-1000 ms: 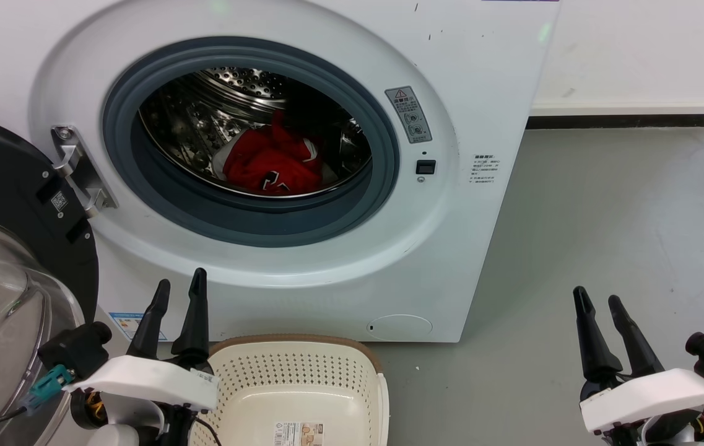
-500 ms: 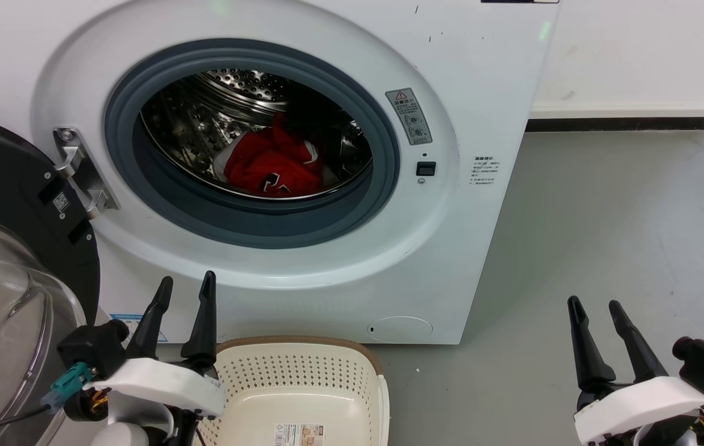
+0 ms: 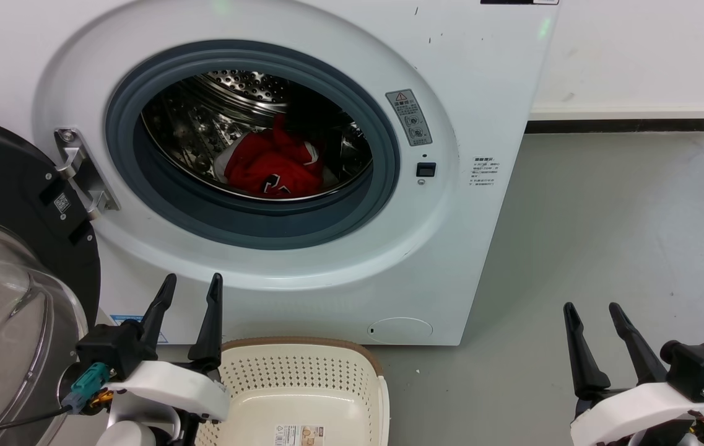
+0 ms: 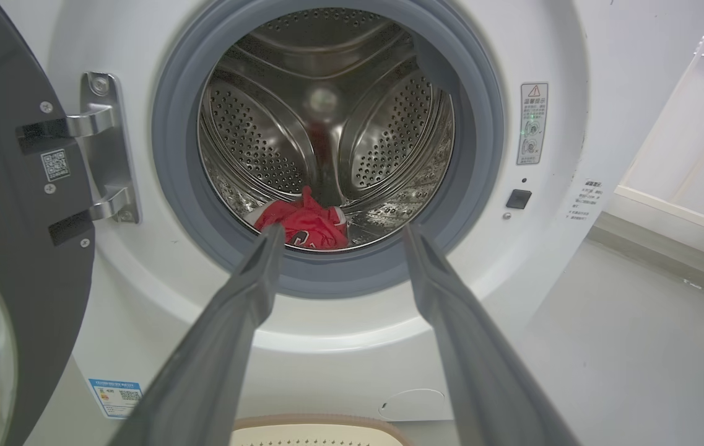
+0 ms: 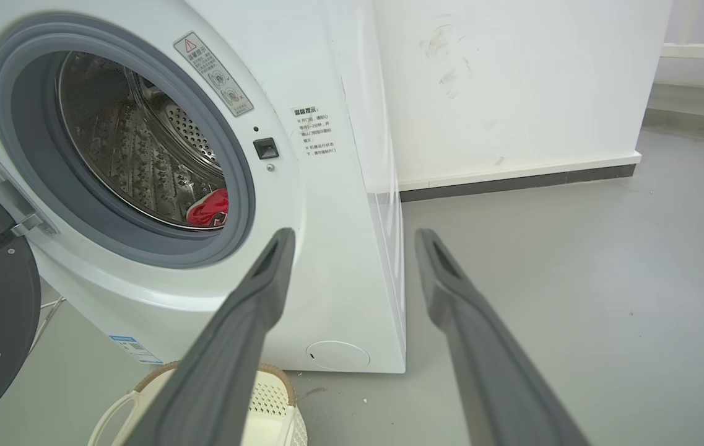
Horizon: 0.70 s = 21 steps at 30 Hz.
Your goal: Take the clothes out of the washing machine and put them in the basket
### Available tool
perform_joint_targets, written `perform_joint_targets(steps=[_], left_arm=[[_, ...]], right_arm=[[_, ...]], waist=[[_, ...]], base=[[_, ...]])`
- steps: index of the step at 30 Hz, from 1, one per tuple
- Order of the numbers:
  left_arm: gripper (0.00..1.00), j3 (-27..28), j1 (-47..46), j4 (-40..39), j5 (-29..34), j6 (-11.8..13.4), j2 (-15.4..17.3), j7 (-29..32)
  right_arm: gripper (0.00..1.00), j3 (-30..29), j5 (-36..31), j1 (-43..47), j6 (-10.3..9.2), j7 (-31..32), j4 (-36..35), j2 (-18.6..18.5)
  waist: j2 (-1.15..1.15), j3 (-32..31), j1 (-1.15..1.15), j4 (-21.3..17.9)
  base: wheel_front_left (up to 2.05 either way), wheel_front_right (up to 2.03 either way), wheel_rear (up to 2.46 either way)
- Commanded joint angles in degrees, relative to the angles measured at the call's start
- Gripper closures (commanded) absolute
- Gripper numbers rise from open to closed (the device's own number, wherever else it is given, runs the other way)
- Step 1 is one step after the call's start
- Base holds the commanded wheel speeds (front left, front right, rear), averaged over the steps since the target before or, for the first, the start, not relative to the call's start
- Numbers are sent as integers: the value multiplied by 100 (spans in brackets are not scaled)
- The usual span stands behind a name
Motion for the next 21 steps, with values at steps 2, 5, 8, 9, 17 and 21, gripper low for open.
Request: perform_joint_targets(steps=[2,5,8,9,17,21], left_arm=[[0,-14,-85,-13,172,28,39,-67],[0,-7,-75,24,297,38,41,-108],[0,5,-78,71,415,41,35,-141],[0,1,-82,88,459,39,35,-155],[0,41,-97,230,739,58,-4,-244],[0,76,-90,324,863,73,-29,-287]], right_arm=[[0,4,-188,46,-2,-32,-78,-10],[0,-7,-319,71,-2,-29,-92,-9],[0,0,-468,92,-2,-46,-117,-9],[0,2,-510,100,-2,-51,-121,-9],[0,17,-786,159,-2,-67,-153,-9],[0,3,-923,208,-2,-75,-167,-8]], waist=[[0,-1,0,-1],[0,-4,0,3],[0,-9,0,8],[0,-11,0,11],[0,-40,0,22],[0,-52,0,32]], base=[[0,0,0],[0,0,0],[0,0,0],[0,0,0],[0,0,0],[0,0,0]])
